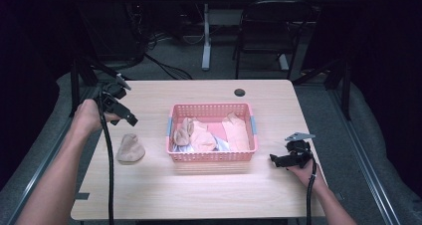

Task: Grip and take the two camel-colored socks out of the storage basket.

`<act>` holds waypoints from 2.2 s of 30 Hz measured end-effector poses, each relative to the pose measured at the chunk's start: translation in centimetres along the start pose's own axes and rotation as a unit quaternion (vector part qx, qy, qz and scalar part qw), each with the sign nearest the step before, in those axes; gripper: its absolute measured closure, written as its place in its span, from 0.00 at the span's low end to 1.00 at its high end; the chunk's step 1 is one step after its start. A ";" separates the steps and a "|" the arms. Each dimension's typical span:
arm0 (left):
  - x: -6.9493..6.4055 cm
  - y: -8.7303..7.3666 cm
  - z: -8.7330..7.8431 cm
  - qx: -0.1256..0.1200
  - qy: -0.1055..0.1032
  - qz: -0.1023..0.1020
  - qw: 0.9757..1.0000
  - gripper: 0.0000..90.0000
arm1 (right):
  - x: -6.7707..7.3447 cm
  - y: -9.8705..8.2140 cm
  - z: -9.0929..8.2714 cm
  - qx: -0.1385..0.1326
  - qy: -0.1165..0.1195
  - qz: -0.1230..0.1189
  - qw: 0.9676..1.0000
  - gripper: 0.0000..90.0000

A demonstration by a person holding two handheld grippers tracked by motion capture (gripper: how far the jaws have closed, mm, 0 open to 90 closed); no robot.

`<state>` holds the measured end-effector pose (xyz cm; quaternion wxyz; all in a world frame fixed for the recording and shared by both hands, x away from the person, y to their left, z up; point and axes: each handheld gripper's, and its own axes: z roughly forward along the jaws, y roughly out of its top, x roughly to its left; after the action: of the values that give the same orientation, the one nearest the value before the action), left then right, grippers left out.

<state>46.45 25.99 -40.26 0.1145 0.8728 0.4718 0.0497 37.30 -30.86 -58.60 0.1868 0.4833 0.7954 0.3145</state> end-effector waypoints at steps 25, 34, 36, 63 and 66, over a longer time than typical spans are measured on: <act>-7.1 6.1 2.4 -0.011 -0.022 0.071 0.997 0.00 | 0.0 0.0 0.0 0.000 0.000 0.000 1.000 0.00; -9.4 7.0 3.9 -0.039 -0.062 0.076 0.994 0.02 | 0.0 0.0 0.0 -0.001 0.000 0.000 1.000 0.00; -10.0 7.0 4.3 -0.043 -0.069 0.080 0.993 0.04 | 0.0 0.0 0.0 -0.001 0.001 -0.001 1.000 0.00; -12.6 7.4 12.1 -0.012 -0.053 0.089 0.995 0.26 | 0.0 0.0 0.0 -0.001 0.000 -0.001 1.000 0.00; -13.0 7.3 12.5 -0.005 -0.047 0.097 0.994 0.28 | 0.0 0.0 0.0 -0.001 0.001 -0.001 1.000 0.00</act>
<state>47.63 9.35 -50.29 0.1358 0.9152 0.3788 0.0224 37.30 -30.88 -58.61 0.1869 0.4823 0.7958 0.3150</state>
